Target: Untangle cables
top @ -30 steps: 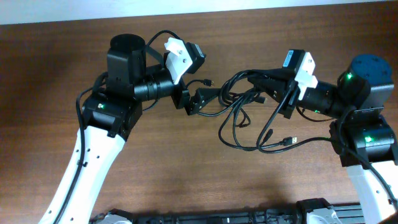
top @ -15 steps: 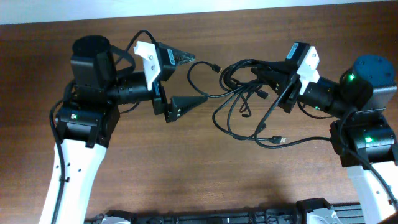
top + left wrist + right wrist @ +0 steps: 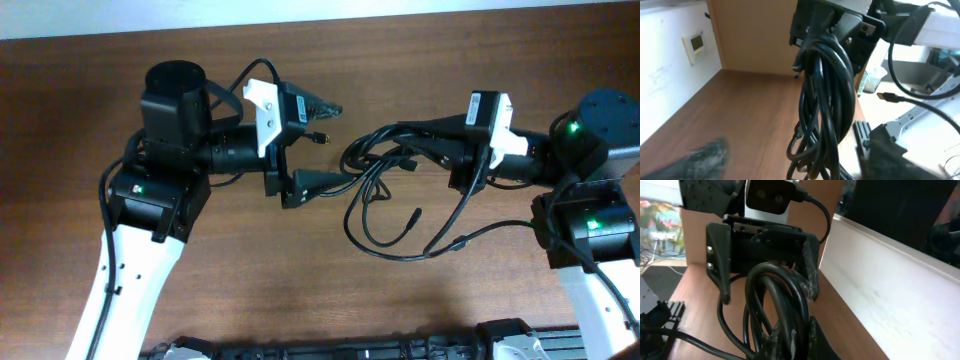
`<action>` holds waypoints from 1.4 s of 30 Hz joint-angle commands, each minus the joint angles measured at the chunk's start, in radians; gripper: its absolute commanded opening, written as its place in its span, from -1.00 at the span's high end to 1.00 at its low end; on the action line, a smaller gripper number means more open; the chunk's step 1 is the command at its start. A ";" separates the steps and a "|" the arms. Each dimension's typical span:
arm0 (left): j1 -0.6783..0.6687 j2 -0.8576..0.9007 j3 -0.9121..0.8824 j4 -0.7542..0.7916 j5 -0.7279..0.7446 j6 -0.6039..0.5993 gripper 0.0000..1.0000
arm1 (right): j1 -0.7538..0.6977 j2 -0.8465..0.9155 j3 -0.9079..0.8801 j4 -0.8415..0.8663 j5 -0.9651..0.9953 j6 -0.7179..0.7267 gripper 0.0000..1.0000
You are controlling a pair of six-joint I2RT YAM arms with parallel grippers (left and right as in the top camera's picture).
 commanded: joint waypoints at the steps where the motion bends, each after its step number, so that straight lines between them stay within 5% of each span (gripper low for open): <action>1: -0.013 0.010 0.003 0.002 0.017 0.005 -0.44 | 0.002 -0.007 0.013 0.007 -0.029 0.016 0.92; 3: -0.013 0.010 0.003 0.002 0.018 0.005 -0.56 | 0.002 -0.007 0.013 0.008 -0.029 0.016 0.92; 5: -0.013 0.010 0.003 0.002 0.018 0.005 -0.47 | 0.002 -0.007 0.013 0.008 -0.029 0.015 0.92; 6: -0.013 0.010 0.003 0.002 0.018 0.005 -0.36 | 0.002 -0.007 0.013 0.008 -0.029 0.015 0.92; 8: -0.013 0.010 0.003 0.003 0.018 0.005 0.25 | 0.002 -0.007 0.013 0.008 -0.029 0.015 0.92; 9: -0.013 0.010 0.003 0.003 0.018 0.005 0.38 | 0.002 -0.007 0.013 0.008 -0.029 0.015 0.92; 17: -0.013 0.011 0.003 0.003 0.018 0.005 0.44 | 0.002 -0.007 0.013 0.011 -0.048 0.016 0.92; 20: -0.042 0.012 0.003 0.018 0.017 0.005 0.22 | 0.003 -0.007 0.013 0.011 -0.066 0.015 0.92; 25: -0.075 0.014 0.003 0.047 -0.028 0.005 0.83 | 0.003 -0.007 0.013 0.011 -0.066 0.015 0.92; 27: -0.075 0.014 0.003 0.047 -0.028 0.005 0.91 | 0.003 -0.007 0.013 0.011 -0.066 0.015 0.92; 28: -0.075 0.014 0.003 0.047 -0.028 0.005 0.87 | 0.003 -0.007 0.013 0.011 -0.066 0.015 0.92; 31: -0.075 0.014 0.003 0.036 -0.027 0.005 0.13 | 0.002 -0.007 0.013 0.011 -0.057 0.015 0.92; 33: -0.074 0.014 0.003 0.010 -0.027 0.005 -0.12 | 0.002 -0.007 0.013 0.011 -0.030 0.016 0.92; 38: -0.074 0.014 0.003 -0.018 -0.028 0.005 -0.22 | 0.002 -0.007 0.013 0.021 0.010 0.016 0.92; 42: -0.074 0.014 0.003 -0.033 -0.028 0.005 0.18 | 0.002 -0.007 0.013 0.031 0.010 0.016 0.92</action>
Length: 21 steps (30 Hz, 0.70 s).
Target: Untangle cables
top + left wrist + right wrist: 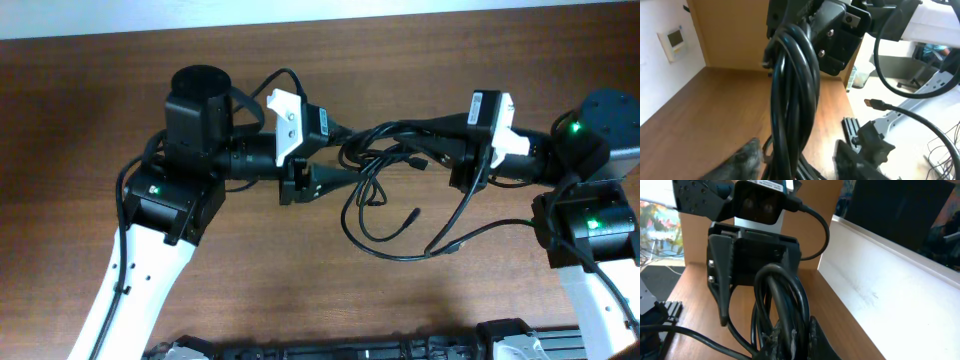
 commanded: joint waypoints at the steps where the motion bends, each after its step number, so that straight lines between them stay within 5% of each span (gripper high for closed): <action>1: 0.000 0.005 0.003 -0.008 -0.007 0.000 0.27 | 0.003 -0.008 0.013 0.020 0.009 0.012 0.92; 3: 0.000 0.005 0.003 -0.010 -0.007 0.000 0.37 | 0.002 -0.008 0.013 0.028 0.009 0.012 0.92; 7: 0.000 0.005 0.003 -0.025 -0.008 0.000 0.14 | -0.053 -0.008 0.013 0.035 0.007 0.056 0.92; 21: -0.001 0.005 0.003 0.011 -0.056 0.000 -0.16 | -0.101 -0.009 0.013 0.074 -0.204 0.080 0.92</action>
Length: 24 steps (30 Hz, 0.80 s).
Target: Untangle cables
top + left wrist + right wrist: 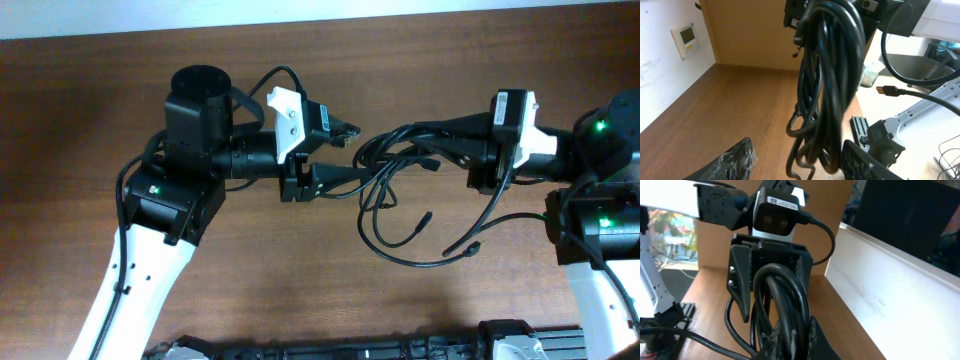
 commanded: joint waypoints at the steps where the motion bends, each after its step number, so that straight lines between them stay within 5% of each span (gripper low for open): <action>1: -0.005 0.005 0.003 0.008 -0.007 0.001 -0.13 | -0.005 -0.009 0.013 0.007 -0.054 0.013 0.92; 8: -0.039 0.009 0.003 0.024 -0.008 0.002 -0.04 | -0.005 -0.009 0.013 0.006 -0.080 0.013 0.92; 10: -0.048 0.009 0.003 0.027 -0.011 0.002 0.23 | -0.005 -0.009 0.013 0.006 -0.083 0.013 0.92; 12: -0.048 0.009 0.003 0.027 -0.011 0.002 0.74 | -0.005 -0.009 0.013 0.006 -0.085 0.013 0.92; 14: -0.048 0.009 0.003 0.027 -0.011 0.002 0.93 | -0.005 -0.009 0.013 0.007 -0.084 0.013 0.92; 20: -0.048 0.009 0.003 0.028 -0.012 0.002 1.00 | -0.005 -0.009 0.013 0.006 -0.083 0.013 0.91; 23: -0.048 0.009 0.003 0.031 -0.048 0.002 1.00 | -0.005 -0.009 0.013 0.006 -0.083 0.013 0.34; 24: -0.048 0.009 0.003 0.034 -0.067 0.002 1.00 | -0.005 -0.009 0.013 0.006 -0.083 0.013 -0.44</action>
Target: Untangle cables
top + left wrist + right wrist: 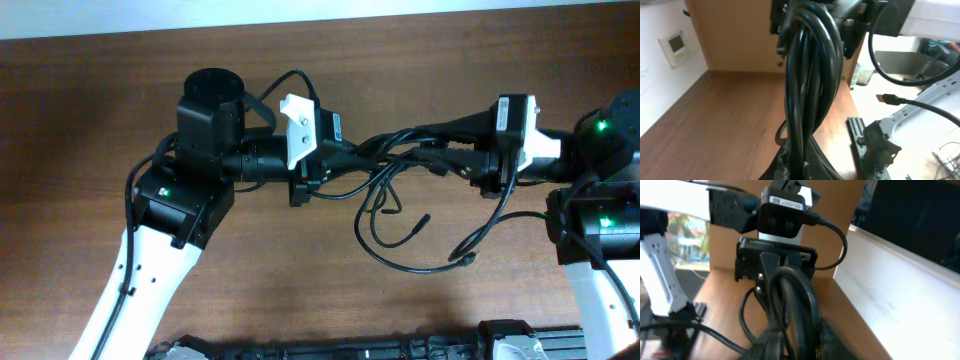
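A bundle of black cables (395, 148) is stretched in the air between my two grippers over the brown table (300, 60). Loose loops (400, 255) and plug ends (421, 216) hang from it toward the table. My left gripper (340, 163) is shut on the bundle's left end; in the left wrist view the cables (807, 75) run up from the shut gripper (802, 161). My right gripper (447, 152) is shut on the right end; in the right wrist view the cables (792, 295) rise from between that gripper (800, 337).
Black gear (350, 350) lies along the table's front edge. A white strip (300, 12) borders the back edge. The two wrists face each other closely, with the arm bases at left and right.
My left gripper, open around the bundle's left end before, is now shut on it and sits slightly further right. The right gripper still holds the other end.
First my left gripper stood open, left of the bundle held by the right gripper. Then it had come right, with its open fingers at the cables. The right arm then stood further right with the bundle. Now both grippers hold it.
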`<action>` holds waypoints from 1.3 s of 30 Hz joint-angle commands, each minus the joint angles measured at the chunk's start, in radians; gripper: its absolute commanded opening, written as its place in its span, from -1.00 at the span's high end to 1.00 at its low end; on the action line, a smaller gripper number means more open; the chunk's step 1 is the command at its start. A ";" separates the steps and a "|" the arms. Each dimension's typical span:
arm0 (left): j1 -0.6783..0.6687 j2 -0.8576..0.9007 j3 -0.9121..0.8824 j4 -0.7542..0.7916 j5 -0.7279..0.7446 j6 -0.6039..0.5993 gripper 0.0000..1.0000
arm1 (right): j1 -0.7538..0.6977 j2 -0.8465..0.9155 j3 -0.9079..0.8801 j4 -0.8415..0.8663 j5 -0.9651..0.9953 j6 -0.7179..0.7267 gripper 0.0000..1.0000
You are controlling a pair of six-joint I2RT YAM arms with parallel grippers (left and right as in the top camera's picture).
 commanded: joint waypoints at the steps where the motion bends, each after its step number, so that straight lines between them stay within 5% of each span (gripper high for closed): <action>1: 0.002 0.007 0.003 0.010 -0.072 -0.006 1.00 | -0.001 -0.010 0.013 0.002 -0.024 0.010 -0.79; 2: 0.002 0.007 0.003 0.018 -0.086 -0.006 1.00 | -0.001 -0.010 0.013 0.002 -0.024 0.010 -0.98; 6: 0.002 0.007 0.003 0.027 -0.216 -0.006 1.00 | -0.001 -0.009 0.013 0.001 0.016 0.063 -0.97; 12: 0.002 0.007 0.003 0.028 -0.520 -0.063 1.00 | -0.001 -0.008 0.013 0.001 0.264 0.519 -0.97; 18: -0.004 0.007 0.003 0.062 -0.530 -0.109 1.00 | 0.006 0.042 0.013 -0.002 0.246 0.934 -0.97; 30: -0.140 0.030 0.003 0.123 -0.564 -0.108 1.00 | 0.130 0.091 0.013 0.034 0.239 0.895 -0.63; 33: -0.169 0.032 0.003 0.137 -0.565 -0.108 1.00 | 0.130 0.092 0.013 0.049 0.239 0.895 -0.23; 35: -0.170 0.032 0.003 0.145 -0.568 -0.108 1.00 | 0.130 0.092 0.013 0.047 0.238 0.895 0.56; 39: -0.169 0.032 0.003 0.145 -0.610 -0.108 1.00 | 0.130 0.092 0.013 0.047 0.239 0.895 0.68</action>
